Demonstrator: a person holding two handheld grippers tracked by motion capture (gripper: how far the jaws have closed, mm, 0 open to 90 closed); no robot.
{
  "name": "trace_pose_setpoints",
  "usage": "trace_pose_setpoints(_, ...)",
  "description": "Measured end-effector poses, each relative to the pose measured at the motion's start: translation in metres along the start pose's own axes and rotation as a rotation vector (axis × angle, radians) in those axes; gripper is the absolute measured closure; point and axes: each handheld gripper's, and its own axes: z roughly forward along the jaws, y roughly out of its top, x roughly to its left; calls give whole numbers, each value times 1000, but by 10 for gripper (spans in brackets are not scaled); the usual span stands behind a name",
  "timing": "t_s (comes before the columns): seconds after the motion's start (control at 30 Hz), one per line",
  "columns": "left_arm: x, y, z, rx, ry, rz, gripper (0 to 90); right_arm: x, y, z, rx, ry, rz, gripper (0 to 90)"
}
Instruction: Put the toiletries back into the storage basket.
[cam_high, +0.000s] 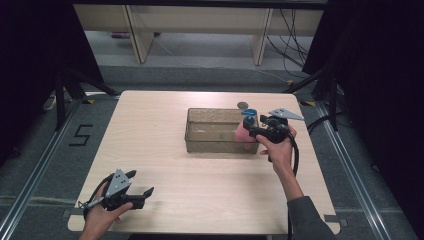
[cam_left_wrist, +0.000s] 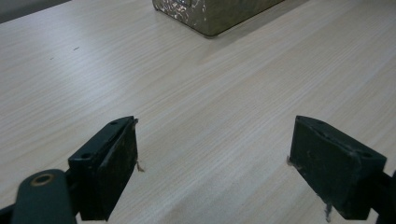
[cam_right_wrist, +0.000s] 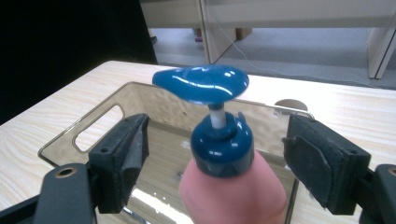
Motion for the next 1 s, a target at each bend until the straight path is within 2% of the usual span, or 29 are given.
trace_pose_setpoints(0.03, 0, 0, 0, 2, 0, 4, 148, -3, -1, 0, -19, 2, -49, 228)
trace_pose_setpoints(0.1, 0, 0, 0, 3, 1, 3, 148, -1, -2, -4, -7, -3, -8, 225)
trace_pose_setpoints(0.13, 0, 0, 0, -3, 2, 2, 148, -3, -2, -5, -19, -2, -35, 225)
trace_pose_setpoints(0.2, 0, 0, 0, 0, 1, 4, 148, -2, -3, -7, -9, 2, -25, 222)
trace_pose_setpoints(0.23, 0, 0, 0, -4, -1, -1, 148, -4, -4, -7, -28, -2, -53, 221)
trace_pose_setpoints(0.27, 0, 0, 0, -1, -1, 1, 148, -2, -4, -9, -13, 7, -20, 221)
trace_pose_setpoints(0.3, -1, 0, 0, -8, -2, -6, 148, -2, -5, -10, -9, -3, -36, 221)
trace_pose_setpoints(0.33, 0, 0, 0, 2, 1, 2, 148, 1, -5, -11, -12, 15, 3, 221)
trace_pose_setpoints(0.4, 0, 0, 0, -5, 2, 2, 148, 0, -6, -12, -22, 8, -27, 220)
trace_pose_setpoints(0.43, 0, 0, 0, -3, 2, 5, 148, 0, -5, -14, -7, 4, -35, 219)
trace_pose_setpoints(0.47, 0, 0, 0, -1, 0, 0, 148, 2, -7, -14, -15, 3, -16, 219)
trace_pose_setpoints(0.53, 1, 0, 0, 2, 3, 9, 148, 2, -6, -15, -23, 16, -34, 220)
trace_pose_setpoints(0.57, 1, 0, 1, 0, 3, 10, 148, 4, -6, -16, -24, 20, -15, 220)
trace_pose_setpoints(0.6, 1, 0, 0, 2, 5, 15, 148, 5, -6, -18, -25, 20, -18, 220)
trace_pose_setpoints(0.63, 0, -1, 0, 1, 2, 8, 148, 5, -6, -18, -36, 15, -46, 220)
trace_pose_setpoints(0.67, 0, -1, 0, 1, 3, 4, 148, 7, -6, -20, -15, 13, -45, 220)
trace_pose_setpoints(0.7, 0, -1, 0, 4, 1, 7, 148, 9, -7, -19, -32, 33, -33, 220)
trace_pose_setpoints(0.73, 0, 0, 0, 1, 2, 5, 148, 10, -7, -20, -31, 20, -44, 220)
trace_pose_setpoints(0.77, 0, 0, 1, -4, 1, 6, 148, 11, -7, -21, -21, 27, -40, 220)
trace_pose_setpoints(0.8, -1, 0, 0, -7, 3, 4, 148, 11, -8, -21, -31, 23, -55, 220)
trace_pose_setpoints(0.83, -1, -1, 0, -7, 1, -2, 148, 16, -9, -22, -18, 37, 2, 220)
trace_pose_setpoints(0.9, 0, 0, 0, -3, 0, -2, 148, 14, -9, -22, -28, 31, -58, 219)
trace_pose_setpoints(0.93, 0, 0, 1, -6, 2, 6, 148, 15, -9, -23, -17, 38, -40, 218)
trace_pose_setpoints(0.97, 0, 0, 1, -6, 2, 5, 148, 16, -9, -25, -13, 24, -40, 218)
trace_pose_setpoints(1.0, -1, -1, 1, -2, 1, 6, 148, 18, -10, -25, -19, 36, -11, 218)
